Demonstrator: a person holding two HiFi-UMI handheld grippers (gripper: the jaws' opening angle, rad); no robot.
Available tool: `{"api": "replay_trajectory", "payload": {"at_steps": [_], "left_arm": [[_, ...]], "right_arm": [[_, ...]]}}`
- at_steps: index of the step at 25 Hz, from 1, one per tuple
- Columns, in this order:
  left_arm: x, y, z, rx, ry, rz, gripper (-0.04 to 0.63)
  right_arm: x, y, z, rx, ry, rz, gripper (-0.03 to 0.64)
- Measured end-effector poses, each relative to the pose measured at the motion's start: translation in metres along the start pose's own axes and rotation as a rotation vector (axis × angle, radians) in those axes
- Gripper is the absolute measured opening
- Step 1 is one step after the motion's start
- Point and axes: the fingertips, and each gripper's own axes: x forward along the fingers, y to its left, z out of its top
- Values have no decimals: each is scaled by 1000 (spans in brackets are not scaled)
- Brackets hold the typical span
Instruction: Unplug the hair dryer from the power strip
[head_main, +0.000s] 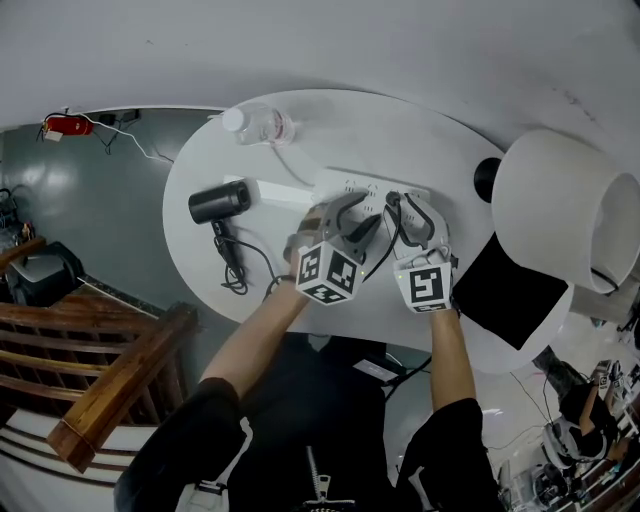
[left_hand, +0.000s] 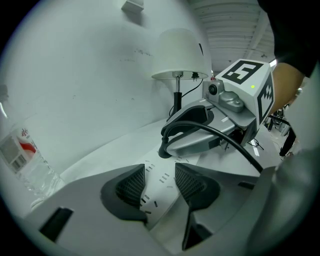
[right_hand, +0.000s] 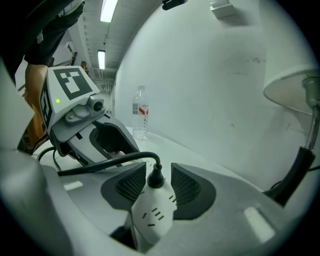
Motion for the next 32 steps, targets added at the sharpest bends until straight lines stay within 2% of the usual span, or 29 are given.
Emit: {"api": "replay_trajectory", "payload": {"at_steps": [8, 11, 14, 16, 25, 32], "left_arm": [[-1, 0, 1, 16, -12, 8, 190], [-1, 2, 1, 5, 0, -3, 190], [0, 1, 0, -2, 12, -17, 189], [0, 1, 0, -8, 17, -23, 189], [0, 1, 0, -19, 28, -34, 187], [1, 0, 0, -22, 25, -39, 187]], "right_arm": [[4, -8, 6, 37, -42, -22, 124], [6, -6, 8, 16, -24, -16, 116], [6, 1, 9, -40, 5, 4, 52], [7, 2, 9, -39, 2, 11, 52], [6, -2, 13, 99, -8, 41, 43], [3, -3, 14, 121, -26, 8, 41]]}}
